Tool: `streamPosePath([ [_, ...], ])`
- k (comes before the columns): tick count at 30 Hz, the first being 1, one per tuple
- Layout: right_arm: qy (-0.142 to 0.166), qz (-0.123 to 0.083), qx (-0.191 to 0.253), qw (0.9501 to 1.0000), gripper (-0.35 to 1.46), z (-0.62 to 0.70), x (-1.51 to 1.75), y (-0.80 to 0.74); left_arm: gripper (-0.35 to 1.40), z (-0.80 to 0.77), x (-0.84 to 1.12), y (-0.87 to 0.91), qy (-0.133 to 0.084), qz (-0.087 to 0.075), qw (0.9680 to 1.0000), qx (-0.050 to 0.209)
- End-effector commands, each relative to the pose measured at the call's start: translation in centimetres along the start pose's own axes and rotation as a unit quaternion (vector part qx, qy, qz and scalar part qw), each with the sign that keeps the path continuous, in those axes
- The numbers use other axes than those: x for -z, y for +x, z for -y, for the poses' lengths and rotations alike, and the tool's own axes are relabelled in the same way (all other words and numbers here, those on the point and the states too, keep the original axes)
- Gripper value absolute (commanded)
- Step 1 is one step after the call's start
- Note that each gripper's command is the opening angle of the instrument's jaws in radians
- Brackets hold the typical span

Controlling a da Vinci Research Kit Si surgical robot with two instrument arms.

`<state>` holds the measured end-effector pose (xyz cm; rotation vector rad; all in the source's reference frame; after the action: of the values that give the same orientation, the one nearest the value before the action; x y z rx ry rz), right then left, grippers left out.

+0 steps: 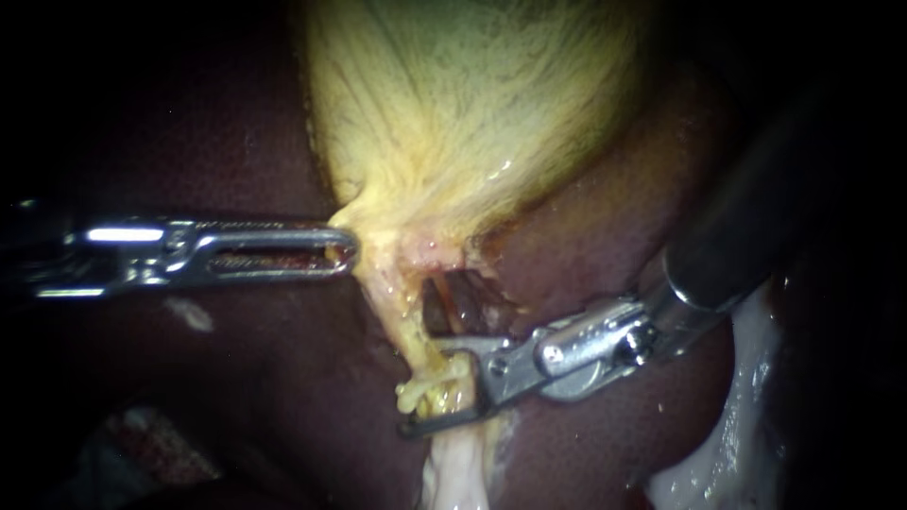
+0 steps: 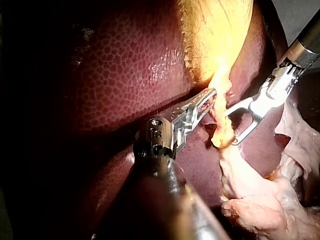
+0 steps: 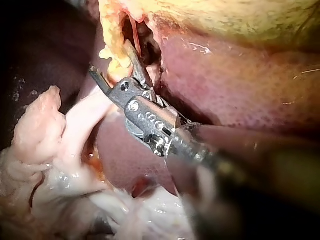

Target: Going back first clip left tube

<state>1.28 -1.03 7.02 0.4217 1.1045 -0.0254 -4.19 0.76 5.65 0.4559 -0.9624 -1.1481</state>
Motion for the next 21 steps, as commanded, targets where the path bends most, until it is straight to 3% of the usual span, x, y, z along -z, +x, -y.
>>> streamPosePath([
  [1,-0.003,-0.001,-0.001,1.0000,0.60,0.01,0.09,0.01,-0.35,0.00,0.00,0.00,0.000,0.000,1.0000,0.000],
  [12,-0.041,0.004,0.008,0.9991,0.60,-0.05,1.16,0.26,-0.35,-0.05,-0.05,0.03,0.000,0.000,1.0000,-0.001],
  [21,-0.058,-0.003,0.006,0.9983,0.60,0.00,1.35,0.36,-0.35,-0.11,-0.13,0.07,-0.001,0.001,1.0000,-0.003],
])
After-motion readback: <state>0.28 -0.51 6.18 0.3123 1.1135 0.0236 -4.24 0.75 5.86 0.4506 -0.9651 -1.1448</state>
